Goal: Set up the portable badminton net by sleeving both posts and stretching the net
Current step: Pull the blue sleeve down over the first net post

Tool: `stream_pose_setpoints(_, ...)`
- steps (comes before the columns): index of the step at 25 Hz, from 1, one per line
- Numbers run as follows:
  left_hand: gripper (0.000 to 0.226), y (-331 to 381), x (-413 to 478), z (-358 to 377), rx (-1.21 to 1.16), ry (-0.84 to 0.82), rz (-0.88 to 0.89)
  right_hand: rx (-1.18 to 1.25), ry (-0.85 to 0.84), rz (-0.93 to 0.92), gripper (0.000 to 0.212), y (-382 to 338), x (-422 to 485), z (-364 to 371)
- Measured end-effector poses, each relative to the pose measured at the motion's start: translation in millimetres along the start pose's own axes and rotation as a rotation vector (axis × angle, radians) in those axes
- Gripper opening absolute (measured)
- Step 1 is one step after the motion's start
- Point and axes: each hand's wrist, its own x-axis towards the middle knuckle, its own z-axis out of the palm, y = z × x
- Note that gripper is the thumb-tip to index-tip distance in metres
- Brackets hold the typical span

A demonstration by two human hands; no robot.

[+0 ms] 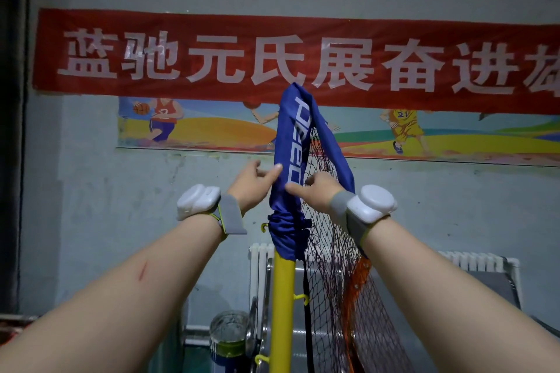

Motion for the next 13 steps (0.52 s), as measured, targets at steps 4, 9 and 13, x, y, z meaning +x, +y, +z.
stream_pose_setpoints(4, 0.047, 24, 14, -4, -0.130, 0.113, 0.152, 0.184, 0.188, -0.057, 0.044, -18, 21, -2)
stream_pose_setpoints(9, 0.024, 19, 12, 3, -0.276, 0.063, 0.144, 0.465, 0.232, -0.071, 0.028, -15, 32, 3)
stream_pose_setpoints(13, 0.025, 9, 11, 7, -0.281, 0.091, 0.096, 0.530, 0.174, -0.067, 0.026, -5, 26, 2)
